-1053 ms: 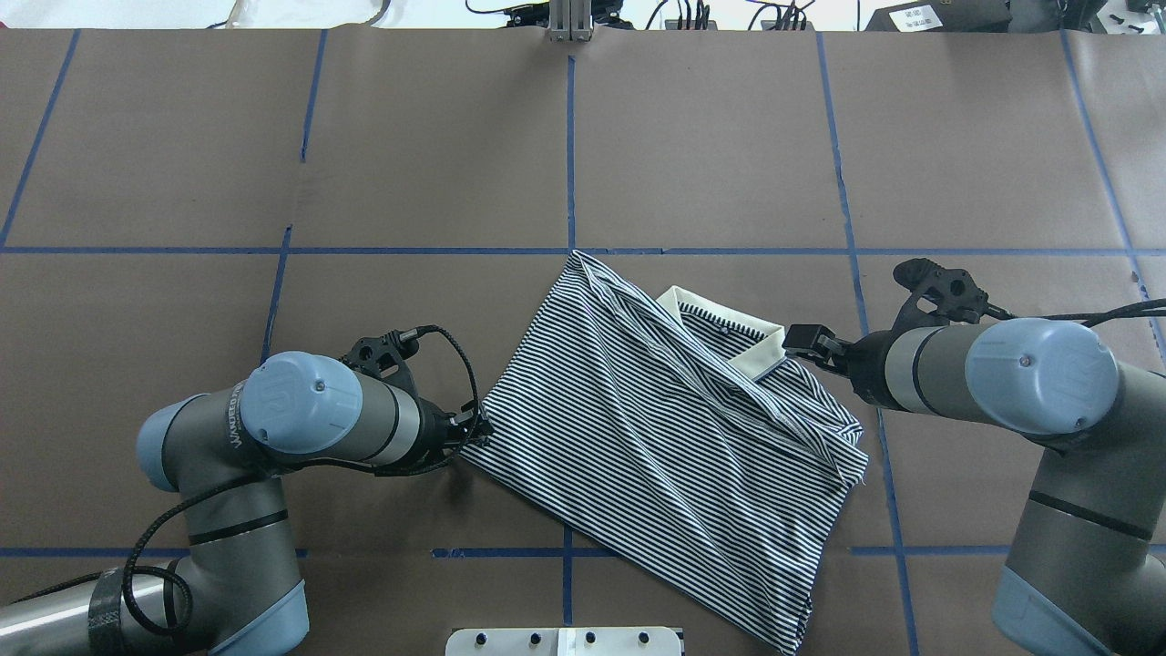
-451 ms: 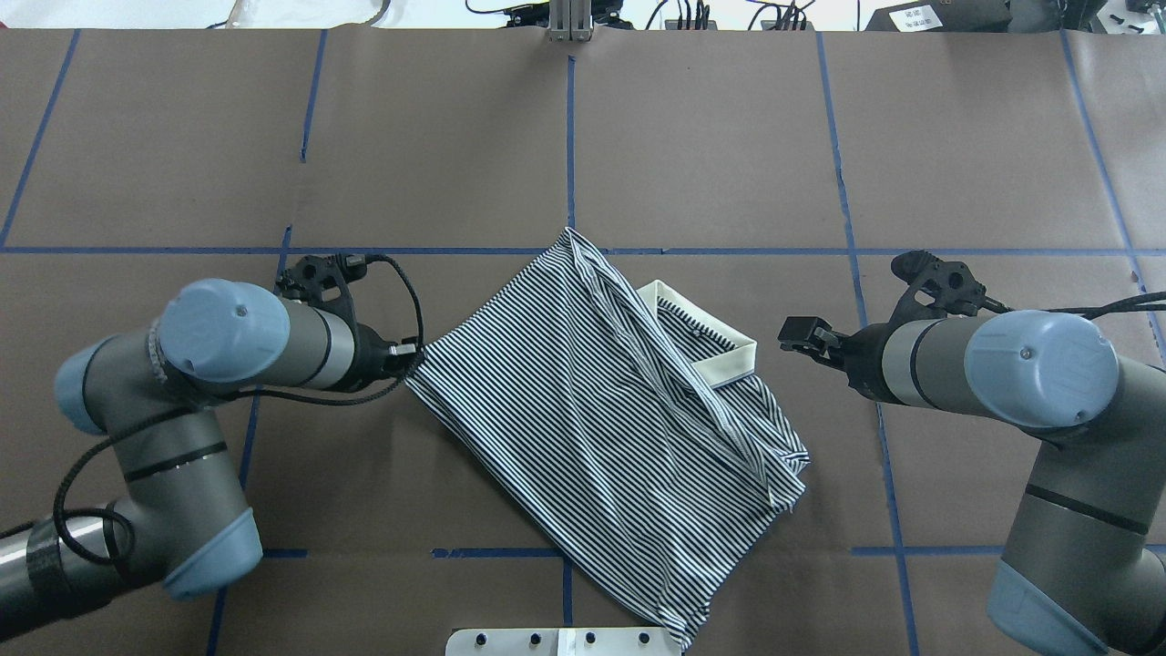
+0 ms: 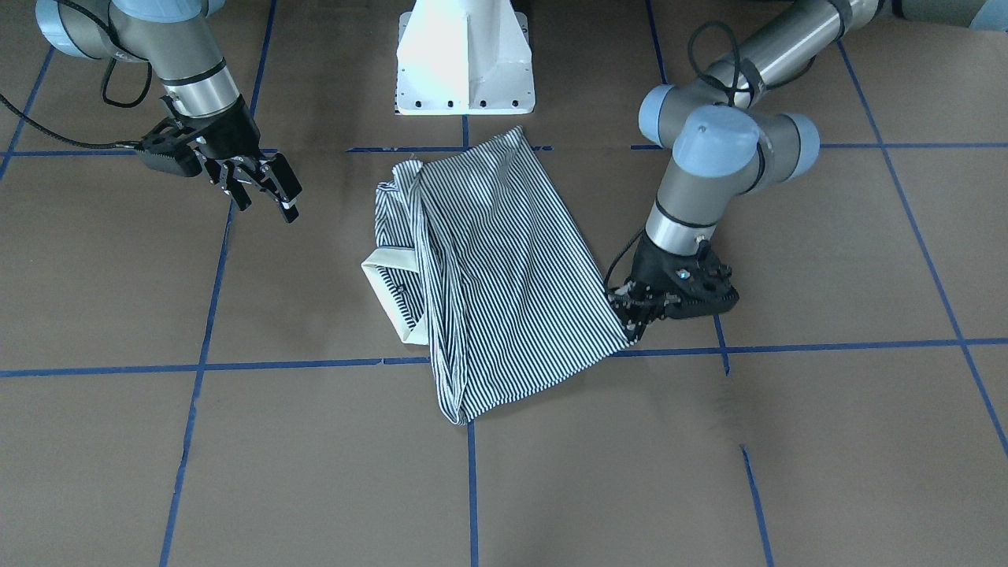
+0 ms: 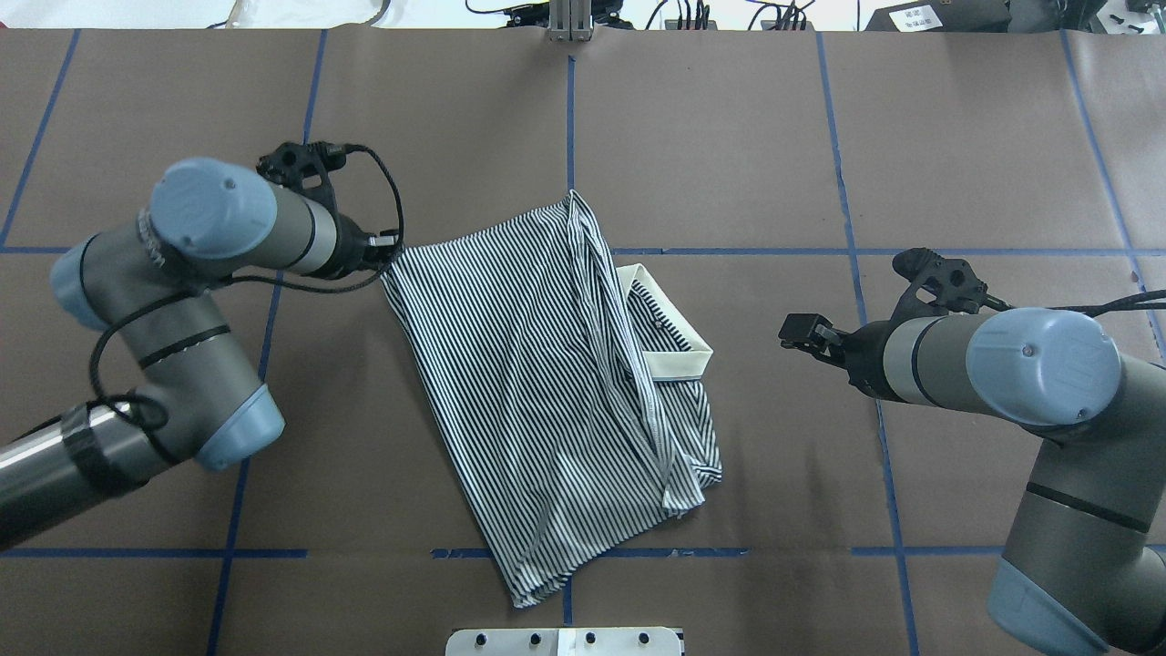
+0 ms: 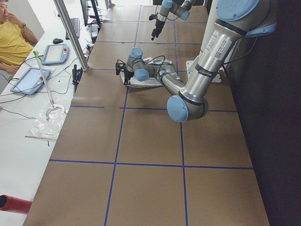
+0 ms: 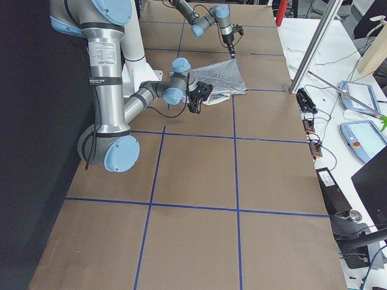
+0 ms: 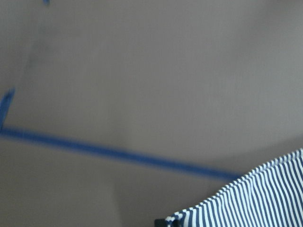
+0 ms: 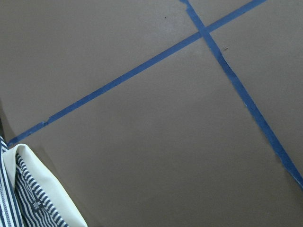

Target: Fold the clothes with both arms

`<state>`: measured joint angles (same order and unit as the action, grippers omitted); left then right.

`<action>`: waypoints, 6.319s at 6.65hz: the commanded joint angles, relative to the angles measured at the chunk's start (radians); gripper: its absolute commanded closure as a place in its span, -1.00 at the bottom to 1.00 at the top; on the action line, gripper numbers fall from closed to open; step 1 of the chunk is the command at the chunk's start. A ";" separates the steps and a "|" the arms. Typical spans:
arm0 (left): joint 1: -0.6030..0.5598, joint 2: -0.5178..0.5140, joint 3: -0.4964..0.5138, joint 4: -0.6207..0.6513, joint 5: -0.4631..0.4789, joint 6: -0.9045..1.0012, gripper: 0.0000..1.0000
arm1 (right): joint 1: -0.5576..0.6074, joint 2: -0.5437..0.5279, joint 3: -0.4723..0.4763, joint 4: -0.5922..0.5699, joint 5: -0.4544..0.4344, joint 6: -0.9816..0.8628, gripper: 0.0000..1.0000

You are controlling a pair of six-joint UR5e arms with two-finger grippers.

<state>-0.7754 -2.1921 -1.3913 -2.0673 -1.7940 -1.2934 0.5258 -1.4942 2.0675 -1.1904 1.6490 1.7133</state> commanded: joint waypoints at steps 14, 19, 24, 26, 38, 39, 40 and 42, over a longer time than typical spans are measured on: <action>-0.226 0.046 0.072 -0.214 -0.225 0.115 -0.08 | -0.165 0.828 -0.684 -0.423 0.072 -0.215 -1.00; -0.225 0.044 0.052 -0.212 -0.226 0.114 -0.08 | -0.135 0.589 -0.427 -0.489 0.132 -0.357 -1.00; -0.225 0.041 0.046 -0.206 -0.228 0.114 -0.08 | -0.089 0.486 -0.294 -0.473 0.123 -0.407 -1.00; -0.225 0.043 0.035 -0.205 -0.228 0.114 -0.08 | -0.114 0.522 -0.332 -0.328 0.106 -0.028 -0.98; -0.226 0.060 0.009 -0.205 -0.223 0.112 -0.08 | -0.194 0.565 -0.440 -0.204 0.063 0.339 0.99; -0.226 0.060 0.003 -0.205 -0.223 0.112 -0.08 | -0.194 0.560 -0.438 -0.198 0.069 0.333 1.00; -0.226 0.060 0.003 -0.205 -0.223 0.112 -0.08 | -0.194 0.568 -0.438 -0.198 0.064 0.332 1.00; -0.226 0.060 0.001 -0.205 -0.223 0.109 -0.08 | -0.184 0.572 -0.426 -0.199 0.071 0.304 1.00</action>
<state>-1.0017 -2.1324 -1.3883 -2.2718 -2.0172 -1.1819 0.3369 -0.9239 1.6325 -1.3888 1.7152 2.0257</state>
